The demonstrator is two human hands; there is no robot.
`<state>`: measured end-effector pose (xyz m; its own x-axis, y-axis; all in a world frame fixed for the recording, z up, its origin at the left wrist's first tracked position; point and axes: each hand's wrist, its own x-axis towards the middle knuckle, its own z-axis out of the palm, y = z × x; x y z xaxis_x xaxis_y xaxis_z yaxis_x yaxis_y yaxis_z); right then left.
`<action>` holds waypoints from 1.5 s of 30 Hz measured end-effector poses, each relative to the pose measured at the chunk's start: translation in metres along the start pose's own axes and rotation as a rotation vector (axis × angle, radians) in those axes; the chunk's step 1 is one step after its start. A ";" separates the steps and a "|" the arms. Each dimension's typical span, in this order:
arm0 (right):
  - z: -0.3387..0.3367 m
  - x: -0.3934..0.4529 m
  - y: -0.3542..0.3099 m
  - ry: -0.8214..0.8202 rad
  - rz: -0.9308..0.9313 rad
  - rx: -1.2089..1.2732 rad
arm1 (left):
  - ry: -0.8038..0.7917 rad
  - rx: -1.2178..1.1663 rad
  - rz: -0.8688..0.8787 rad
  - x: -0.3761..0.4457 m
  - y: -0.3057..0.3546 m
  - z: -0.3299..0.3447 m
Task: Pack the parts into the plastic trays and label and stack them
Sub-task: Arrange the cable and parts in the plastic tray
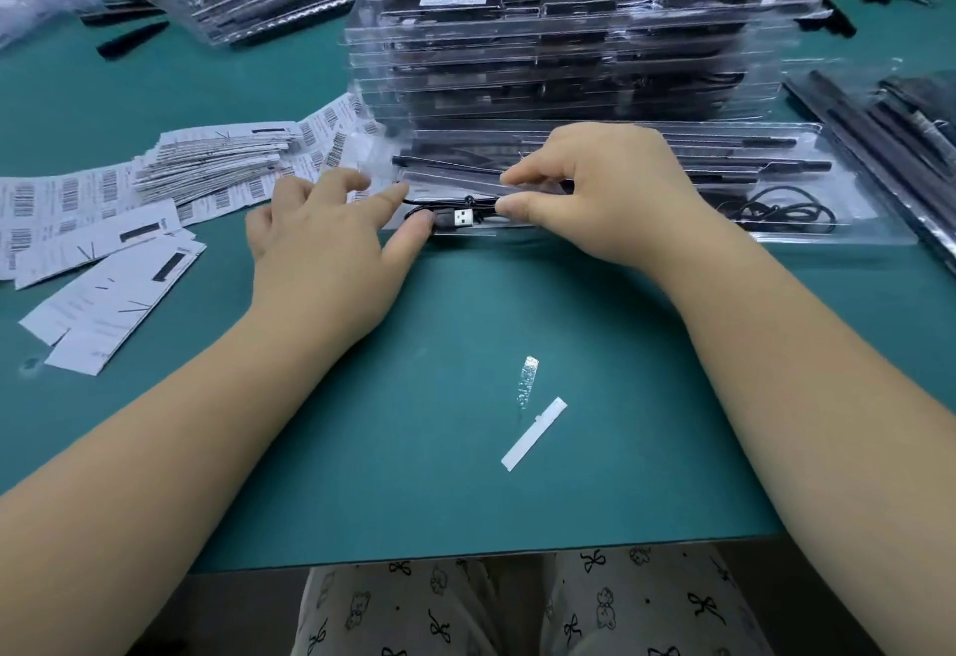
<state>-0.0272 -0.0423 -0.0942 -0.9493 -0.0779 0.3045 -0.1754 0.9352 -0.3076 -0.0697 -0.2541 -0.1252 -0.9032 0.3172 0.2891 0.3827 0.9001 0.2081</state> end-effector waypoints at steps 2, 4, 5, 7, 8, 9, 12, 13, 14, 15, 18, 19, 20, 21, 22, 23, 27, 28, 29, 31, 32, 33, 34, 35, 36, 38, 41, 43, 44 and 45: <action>0.000 0.000 0.000 -0.009 -0.002 -0.006 | -0.012 -0.114 -0.038 0.002 0.001 -0.002; -0.001 0.000 0.000 -0.008 -0.003 -0.005 | 0.011 -0.261 -0.068 0.003 0.001 -0.005; -0.001 0.000 0.000 -0.009 -0.002 -0.006 | 0.015 -0.323 -0.084 0.004 0.000 -0.006; -0.001 0.000 0.000 -0.011 -0.001 -0.010 | 0.012 -0.427 -0.130 0.006 -0.002 -0.007; -0.001 0.000 -0.001 -0.012 0.001 -0.010 | 0.011 -0.471 -0.152 0.007 -0.003 -0.008; -0.001 -0.001 -0.001 -0.014 0.003 -0.011 | 0.007 -0.503 -0.162 0.008 -0.002 -0.009; 0.000 -0.001 -0.001 -0.023 0.005 -0.030 | -0.010 -0.536 -0.182 0.008 0.000 -0.011; 0.000 -0.002 -0.001 -0.024 0.008 -0.037 | -0.004 -0.548 -0.205 0.009 0.000 -0.010; 0.000 -0.002 -0.001 -0.024 0.012 -0.038 | 0.011 -0.569 -0.239 0.010 -0.001 -0.008; 0.000 -0.002 -0.001 -0.022 0.017 -0.037 | 0.030 -0.584 -0.276 0.011 -0.003 -0.006; 0.000 -0.002 -0.001 -0.026 0.027 -0.037 | 0.083 -0.533 -0.307 0.012 -0.006 -0.005; 0.000 -0.002 -0.001 -0.027 0.026 -0.039 | 0.101 -0.503 -0.271 0.012 -0.007 -0.006; 0.000 -0.002 -0.001 -0.027 0.024 -0.040 | 0.108 -0.469 -0.217 0.012 -0.007 -0.007; 0.000 -0.002 -0.002 -0.028 0.022 -0.043 | 0.103 -0.433 -0.151 0.013 -0.007 -0.008; 0.000 -0.002 -0.002 -0.030 0.022 -0.047 | 0.088 -0.405 -0.080 0.014 -0.007 -0.009; 0.000 -0.003 -0.003 -0.031 0.022 -0.050 | 0.067 -0.386 -0.011 0.015 -0.007 -0.011; 0.000 -0.004 -0.004 -0.028 0.018 -0.064 | -0.007 -0.319 0.184 0.028 -0.007 -0.018; 0.000 -0.003 -0.005 -0.030 0.017 -0.066 | -0.014 -0.278 0.211 0.031 -0.006 -0.019; 0.000 -0.003 -0.005 -0.032 0.015 -0.069 | -0.019 -0.212 0.248 0.034 -0.004 -0.019; -0.001 -0.002 -0.005 -0.043 0.013 -0.077 | -0.027 -0.081 0.356 0.039 0.000 -0.019; -0.001 -0.002 -0.004 -0.049 0.014 -0.078 | -0.028 -0.055 0.402 0.041 0.002 -0.020; -0.002 -0.002 -0.005 -0.053 0.016 -0.075 | -0.025 -0.053 0.430 0.041 0.003 -0.021; -0.003 -0.002 -0.005 -0.055 0.017 -0.073 | -0.014 -0.060 0.440 0.040 0.003 -0.021; -0.003 -0.002 -0.005 -0.056 0.019 -0.070 | 0.010 -0.071 0.440 0.039 0.003 -0.021; -0.003 -0.002 -0.005 -0.057 0.022 -0.066 | 0.037 -0.084 0.435 0.037 0.003 -0.021; -0.003 -0.003 -0.005 -0.064 0.027 -0.052 | 0.064 -0.127 0.410 0.033 0.000 -0.022; -0.005 -0.004 -0.006 -0.083 0.033 -0.041 | -0.057 -0.237 0.351 0.028 -0.010 -0.031; -0.006 -0.006 -0.006 -0.105 0.027 -0.028 | -0.167 -0.295 0.332 0.025 -0.017 -0.037; -0.006 -0.006 -0.007 -0.118 0.022 -0.015 | -0.202 -0.327 0.320 0.024 -0.019 -0.038; -0.007 -0.007 -0.008 -0.132 0.018 -0.003 | -0.223 -0.365 0.304 0.023 -0.020 -0.039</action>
<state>-0.0175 -0.0462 -0.0873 -0.9784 -0.1059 0.1774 -0.1575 0.9379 -0.3089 -0.0906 -0.2763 -0.0857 -0.7448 0.6398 0.1896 0.6412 0.6074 0.4689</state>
